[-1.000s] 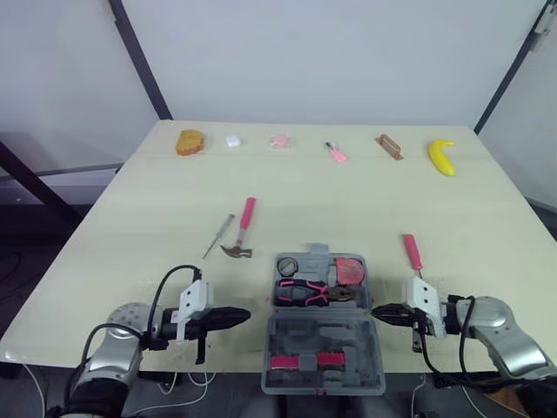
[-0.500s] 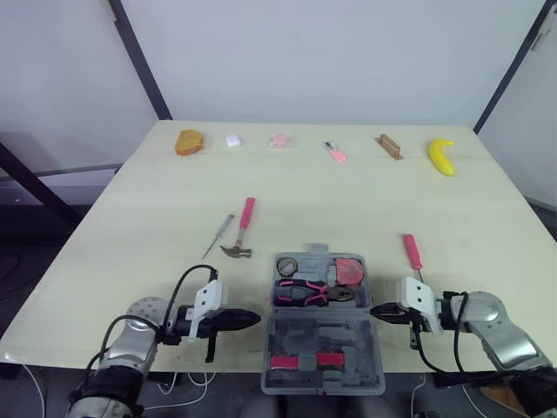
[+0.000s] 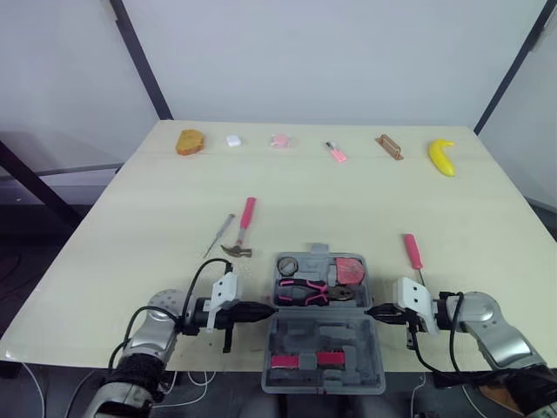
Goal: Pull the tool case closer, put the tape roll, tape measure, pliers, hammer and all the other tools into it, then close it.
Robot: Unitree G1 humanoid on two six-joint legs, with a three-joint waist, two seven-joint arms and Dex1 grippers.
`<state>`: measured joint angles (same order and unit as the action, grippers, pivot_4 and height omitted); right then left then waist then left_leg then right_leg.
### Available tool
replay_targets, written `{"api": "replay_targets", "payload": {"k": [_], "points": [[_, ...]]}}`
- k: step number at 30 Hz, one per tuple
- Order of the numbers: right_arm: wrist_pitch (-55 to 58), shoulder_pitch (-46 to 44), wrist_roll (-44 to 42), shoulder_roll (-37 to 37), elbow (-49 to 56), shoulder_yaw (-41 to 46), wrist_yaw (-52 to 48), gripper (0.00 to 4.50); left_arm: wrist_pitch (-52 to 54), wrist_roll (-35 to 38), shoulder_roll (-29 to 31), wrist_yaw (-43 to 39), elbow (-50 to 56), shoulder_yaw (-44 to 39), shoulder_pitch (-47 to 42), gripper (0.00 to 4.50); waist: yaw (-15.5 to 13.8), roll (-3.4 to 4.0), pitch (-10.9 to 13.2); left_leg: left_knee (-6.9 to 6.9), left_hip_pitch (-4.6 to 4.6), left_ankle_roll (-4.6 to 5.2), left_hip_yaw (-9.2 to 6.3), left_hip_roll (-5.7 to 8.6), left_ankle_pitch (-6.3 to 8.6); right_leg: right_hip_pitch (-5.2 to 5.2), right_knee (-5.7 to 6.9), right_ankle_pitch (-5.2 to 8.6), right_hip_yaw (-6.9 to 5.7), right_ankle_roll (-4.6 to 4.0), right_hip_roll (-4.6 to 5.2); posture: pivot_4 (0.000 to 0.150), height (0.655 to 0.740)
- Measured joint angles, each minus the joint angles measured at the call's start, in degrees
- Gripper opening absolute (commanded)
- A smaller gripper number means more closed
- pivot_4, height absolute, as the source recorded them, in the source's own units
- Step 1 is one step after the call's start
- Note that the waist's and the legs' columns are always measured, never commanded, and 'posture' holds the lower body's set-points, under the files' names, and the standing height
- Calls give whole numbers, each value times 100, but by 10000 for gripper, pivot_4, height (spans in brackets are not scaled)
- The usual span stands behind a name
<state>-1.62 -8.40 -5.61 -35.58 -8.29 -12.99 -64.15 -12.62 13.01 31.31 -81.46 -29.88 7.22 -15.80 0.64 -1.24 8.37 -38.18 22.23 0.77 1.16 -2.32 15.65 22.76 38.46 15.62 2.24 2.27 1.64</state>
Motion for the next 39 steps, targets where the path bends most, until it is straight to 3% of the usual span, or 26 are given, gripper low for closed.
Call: {"api": "replay_targets", "payload": {"k": [23,39], "points": [[-97,-374,182,277,-457,8,342,541,364,-72,53,269,89,-84,-439,0,7,-2,4,-16,1,0,-1,0,0,4,26,0,2,0,-2,1500,7400],[-398,-671,373,618,-914,25,838,541,-260,-411,-7,415,-920,-88,-876,0,13,0,11,-16,2,0,0,0,0,6,30,1,3,-1,-3,1500,7400]]}}
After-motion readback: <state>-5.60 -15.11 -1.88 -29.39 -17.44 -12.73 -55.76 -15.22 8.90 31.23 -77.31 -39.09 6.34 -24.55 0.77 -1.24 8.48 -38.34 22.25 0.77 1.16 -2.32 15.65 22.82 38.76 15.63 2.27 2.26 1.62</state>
